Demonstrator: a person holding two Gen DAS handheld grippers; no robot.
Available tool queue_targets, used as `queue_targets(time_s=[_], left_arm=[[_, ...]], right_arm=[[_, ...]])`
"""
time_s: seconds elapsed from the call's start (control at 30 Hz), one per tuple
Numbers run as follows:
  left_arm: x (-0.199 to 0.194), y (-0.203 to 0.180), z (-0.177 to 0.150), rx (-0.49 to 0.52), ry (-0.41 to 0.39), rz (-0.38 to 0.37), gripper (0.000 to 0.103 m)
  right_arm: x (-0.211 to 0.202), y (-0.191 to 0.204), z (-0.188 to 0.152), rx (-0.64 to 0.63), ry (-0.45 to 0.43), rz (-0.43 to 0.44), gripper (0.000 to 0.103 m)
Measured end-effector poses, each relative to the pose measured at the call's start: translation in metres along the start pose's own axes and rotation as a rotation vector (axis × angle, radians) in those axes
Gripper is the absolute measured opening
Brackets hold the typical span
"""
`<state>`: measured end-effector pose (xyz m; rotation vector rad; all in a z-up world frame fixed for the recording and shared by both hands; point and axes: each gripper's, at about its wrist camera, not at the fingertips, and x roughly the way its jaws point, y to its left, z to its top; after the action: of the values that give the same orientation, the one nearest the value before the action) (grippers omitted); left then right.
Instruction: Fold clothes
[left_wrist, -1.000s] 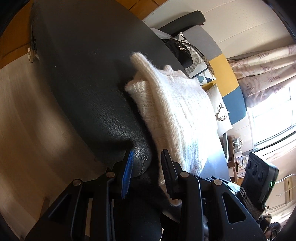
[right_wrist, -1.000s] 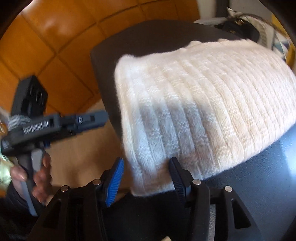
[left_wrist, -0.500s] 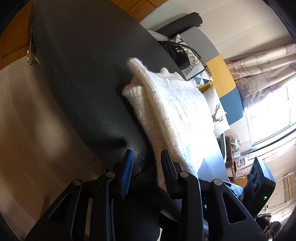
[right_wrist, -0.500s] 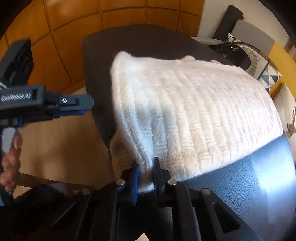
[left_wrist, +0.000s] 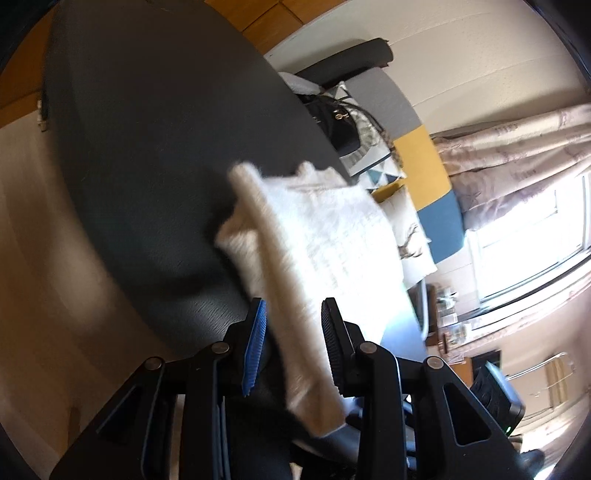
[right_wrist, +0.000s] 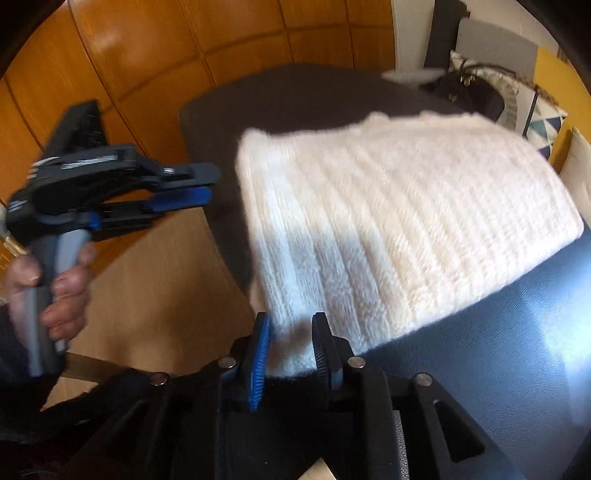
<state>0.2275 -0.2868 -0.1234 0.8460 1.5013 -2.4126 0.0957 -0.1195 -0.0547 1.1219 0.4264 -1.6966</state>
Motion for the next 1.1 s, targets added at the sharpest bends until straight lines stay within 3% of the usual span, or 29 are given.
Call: queue_targets(time_s=[0.07, 0.17, 0.33, 0.43, 0.47, 0.6, 0.73, 0.87, 0.9, 0.97, 1.1], left_arm=[[0.003, -0.005, 0.01, 0.008, -0.009, 0.014, 0.034], [0.014, -0.009, 0.022, 0.012, 0.004, 0.045, 0.034], [0.027, -0.017, 0.034, 0.038, 0.008, 0.078, 0.034], [0.031, -0.022, 0.035, 0.061, 0.007, 0.087, 0.034], [0.032, -0.023, 0.035, 0.064, 0.006, 0.088, 0.034], [0.022, -0.032, 0.032, 0.081, -0.042, 0.002, 0.034], [0.034, -0.03, 0.029, 0.115, -0.011, 0.066, 0.034], [0.038, -0.019, 0.027, 0.089, 0.02, 0.091, 0.034], [0.036, -0.016, 0.027, 0.081, 0.02, 0.087, 0.034], [0.031, -0.008, 0.029, 0.04, 0.023, 0.056, 0.034], [0.025, 0.002, 0.036, 0.004, 0.005, 0.054, 0.034]], right_arm=[[-0.001, -0.002, 0.0, 0.026, 0.008, 0.028, 0.033], [0.006, 0.001, -0.004, 0.036, 0.057, -0.015, 0.034], [0.013, 0.008, -0.003, 0.009, 0.061, -0.084, 0.033], [0.016, 0.017, 0.0, -0.03, 0.068, -0.164, 0.008], [0.014, 0.02, 0.002, -0.041, 0.06, -0.169, 0.006], [0.0, 0.03, 0.003, -0.07, 0.026, -0.174, 0.005], [-0.003, 0.029, 0.009, -0.094, 0.024, -0.178, 0.005], [0.016, 0.021, 0.007, -0.048, 0.064, -0.131, 0.011], [0.011, 0.021, 0.009, -0.036, 0.04, -0.119, 0.012], [-0.003, 0.02, 0.015, -0.018, -0.022, -0.098, 0.025], [-0.005, 0.024, 0.031, -0.036, -0.057, -0.063, 0.028]])
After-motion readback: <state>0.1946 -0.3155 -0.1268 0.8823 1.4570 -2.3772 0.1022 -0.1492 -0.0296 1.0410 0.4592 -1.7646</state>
